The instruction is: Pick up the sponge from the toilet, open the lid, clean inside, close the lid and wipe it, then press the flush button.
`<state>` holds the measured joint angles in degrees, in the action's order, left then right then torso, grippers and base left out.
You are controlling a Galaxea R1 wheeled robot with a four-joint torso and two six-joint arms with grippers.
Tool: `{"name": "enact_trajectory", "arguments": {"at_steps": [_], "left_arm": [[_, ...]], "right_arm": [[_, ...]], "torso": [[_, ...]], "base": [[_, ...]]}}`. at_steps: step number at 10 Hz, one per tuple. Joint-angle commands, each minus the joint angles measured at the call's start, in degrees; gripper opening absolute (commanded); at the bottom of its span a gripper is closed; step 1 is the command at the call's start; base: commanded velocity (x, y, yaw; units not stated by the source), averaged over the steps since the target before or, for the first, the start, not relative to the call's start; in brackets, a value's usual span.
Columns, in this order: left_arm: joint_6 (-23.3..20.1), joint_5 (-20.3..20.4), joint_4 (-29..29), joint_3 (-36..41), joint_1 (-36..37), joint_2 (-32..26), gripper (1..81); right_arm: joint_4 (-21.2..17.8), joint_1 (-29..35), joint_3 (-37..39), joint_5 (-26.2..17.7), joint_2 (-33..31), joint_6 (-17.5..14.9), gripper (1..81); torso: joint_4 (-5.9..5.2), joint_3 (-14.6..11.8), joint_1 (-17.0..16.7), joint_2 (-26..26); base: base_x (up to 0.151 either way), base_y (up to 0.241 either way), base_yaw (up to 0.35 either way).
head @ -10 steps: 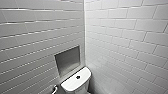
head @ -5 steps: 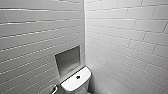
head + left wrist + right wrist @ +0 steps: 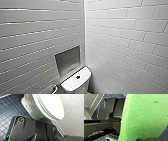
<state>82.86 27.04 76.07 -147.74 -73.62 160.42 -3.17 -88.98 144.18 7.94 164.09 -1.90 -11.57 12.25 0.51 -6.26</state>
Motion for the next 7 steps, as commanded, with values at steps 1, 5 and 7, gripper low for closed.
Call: {"name": "enact_trajectory", "arguments": {"at_steps": [1, 5, 7], "left_arm": [[6.24, -1.19, 0.57, 7.03, 8.62, -6.23, 81.1], [12.85, -4.28, 2.40, -0.96, 1.08, -3.44, 81.1], [12.94, -2.18, 5.05, -3.44, -4.03, -4.66, 81.1]], "right_arm": [[-0.79, 0.42, -5.23, -1.96, -4.01, -0.12, 1.0], [-0.70, 0.77, -4.88, -1.96, -3.48, -0.12, 1.0], [-0.79, 0.86, -4.44, -2.05, -3.48, -0.12, 1.0]], "torso": [[0.00, 0.00, 0.00, 0.00], [0.00, 0.00, 0.00, 0.00], [0.00, 0.00, 0.00, 0.00]], "base": [[0.000, 0.000, 0.000], [0.000, 0.000, 0.000], [0.000, 0.000, 0.000]]}}
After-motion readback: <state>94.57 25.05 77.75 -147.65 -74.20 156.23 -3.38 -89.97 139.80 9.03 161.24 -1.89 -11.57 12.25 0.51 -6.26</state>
